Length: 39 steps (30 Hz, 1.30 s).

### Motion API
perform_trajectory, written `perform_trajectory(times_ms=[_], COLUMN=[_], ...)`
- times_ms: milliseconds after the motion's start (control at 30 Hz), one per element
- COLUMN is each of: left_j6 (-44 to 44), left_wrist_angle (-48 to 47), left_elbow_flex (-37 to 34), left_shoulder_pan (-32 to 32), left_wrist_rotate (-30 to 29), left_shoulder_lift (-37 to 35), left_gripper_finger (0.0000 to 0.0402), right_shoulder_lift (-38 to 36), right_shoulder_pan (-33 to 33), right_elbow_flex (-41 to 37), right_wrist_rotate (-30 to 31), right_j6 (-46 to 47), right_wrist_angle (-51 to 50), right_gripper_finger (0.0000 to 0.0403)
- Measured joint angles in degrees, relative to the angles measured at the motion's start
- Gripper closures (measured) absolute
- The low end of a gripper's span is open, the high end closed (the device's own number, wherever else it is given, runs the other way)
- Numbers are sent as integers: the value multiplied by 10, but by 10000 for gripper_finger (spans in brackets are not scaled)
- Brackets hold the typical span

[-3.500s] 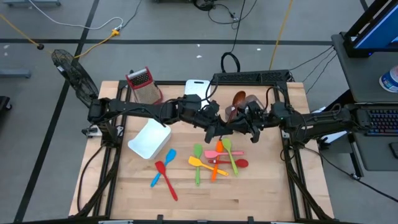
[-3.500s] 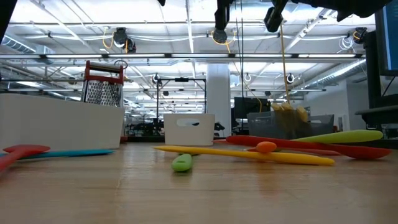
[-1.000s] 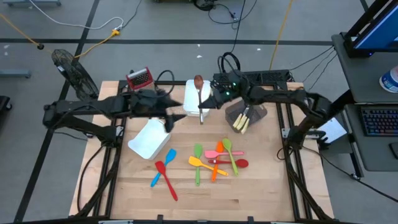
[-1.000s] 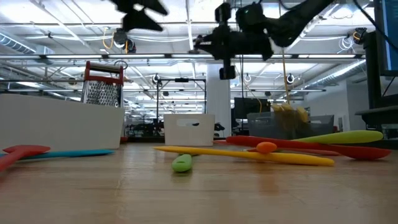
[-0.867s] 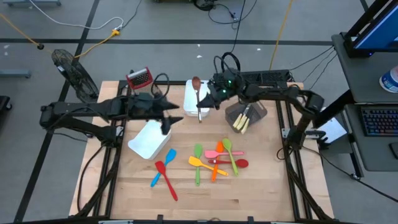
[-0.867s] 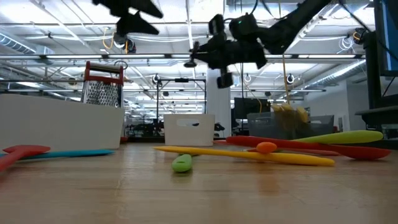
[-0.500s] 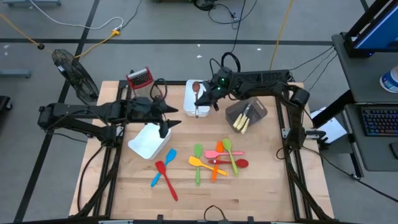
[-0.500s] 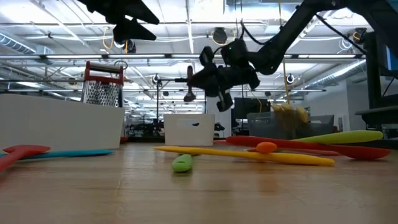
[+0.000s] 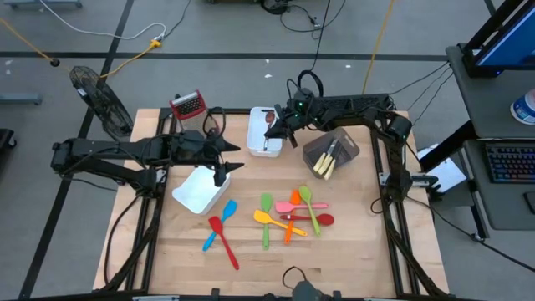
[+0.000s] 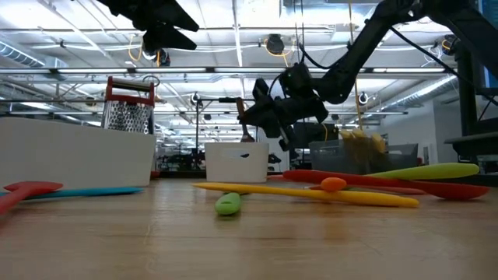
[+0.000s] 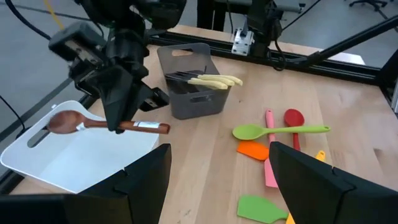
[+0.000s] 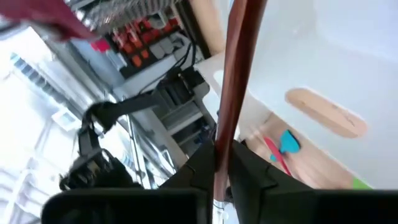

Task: Pick & Place Kitchen Items
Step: Put the brown serving spoon into the top white bin

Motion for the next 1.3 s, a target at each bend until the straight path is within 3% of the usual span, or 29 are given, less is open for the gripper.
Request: perform_trajectory(times_ms=[633, 1300], left_j6=[60, 59], left_wrist_angle=[37, 34], left_elbow_flex=[0, 0], left_shoulder_pan=[7, 8], left_wrist_rotate=[0, 0], left_shoulder_lift=[0, 0], left_gripper_finger=[128, 128], right_shoulder_lift=[0, 0], right_shoulder_pan=[-8, -4], right_elbow_flex=[0, 0], right_wrist_rotate=[-11, 3], right_j6=[42, 9], right_wrist_angle=[-3, -6], right_gripper_finger=[362, 359])
